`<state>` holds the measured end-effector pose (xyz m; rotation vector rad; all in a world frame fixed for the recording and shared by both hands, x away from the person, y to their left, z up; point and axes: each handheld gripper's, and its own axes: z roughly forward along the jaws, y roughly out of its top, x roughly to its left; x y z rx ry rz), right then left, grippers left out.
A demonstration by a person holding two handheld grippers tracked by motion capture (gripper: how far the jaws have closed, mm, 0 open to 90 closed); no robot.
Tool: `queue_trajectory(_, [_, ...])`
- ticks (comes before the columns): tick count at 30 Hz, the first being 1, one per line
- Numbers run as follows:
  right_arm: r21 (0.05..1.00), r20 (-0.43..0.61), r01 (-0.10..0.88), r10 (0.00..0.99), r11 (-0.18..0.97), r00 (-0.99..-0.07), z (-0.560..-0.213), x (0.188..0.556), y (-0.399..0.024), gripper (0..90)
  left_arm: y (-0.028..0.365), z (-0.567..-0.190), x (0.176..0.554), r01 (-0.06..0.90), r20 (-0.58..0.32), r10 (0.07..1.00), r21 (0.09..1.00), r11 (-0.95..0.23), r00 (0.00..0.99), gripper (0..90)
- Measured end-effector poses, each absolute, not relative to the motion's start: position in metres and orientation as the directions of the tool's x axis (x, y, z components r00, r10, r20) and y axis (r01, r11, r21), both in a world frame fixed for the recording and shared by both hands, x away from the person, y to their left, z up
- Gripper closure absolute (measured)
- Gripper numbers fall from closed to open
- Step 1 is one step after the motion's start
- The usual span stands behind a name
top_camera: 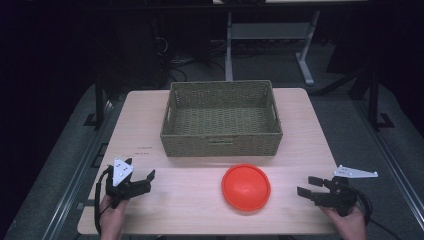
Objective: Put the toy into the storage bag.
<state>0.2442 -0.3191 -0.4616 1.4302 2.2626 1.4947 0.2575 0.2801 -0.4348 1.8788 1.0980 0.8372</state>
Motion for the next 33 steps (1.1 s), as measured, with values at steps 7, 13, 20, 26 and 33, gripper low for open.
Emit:
queue_trajectory(7, [0.750,0.392,0.652,0.720,0.110,-0.572,-0.461,0.246,-0.311,18.6,0.280,-0.436,0.259,0.390,0.143,0.902,0.866,-0.313,0.407,12.8])
queue_trajectory(13, [0.769,0.374,0.627,0.707,0.125,-0.600,-0.453,0.245,-0.298,18.5,0.278,-0.436,0.258,0.384,0.156,0.893,0.862,-0.332,0.423,12.8])
queue_trajectory(20, [0.788,0.346,0.594,0.681,0.163,-0.645,-0.445,0.244,-0.282,16.9,0.279,-0.436,0.259,0.381,0.157,0.896,0.864,-0.328,0.417,12.8])
queue_trajectory(26, [0.779,0.332,0.594,0.671,0.201,-0.663,-0.440,0.247,-0.268,16.6,0.281,-0.436,0.260,0.388,0.154,0.899,0.863,-0.325,0.410,12.8])
queue_trajectory(33, [0.747,0.344,0.615,0.646,0.252,-0.682,-0.440,0.255,-0.253,16.3,0.281,-0.436,0.259,0.387,0.156,0.897,0.862,-0.328,0.413,12.8])
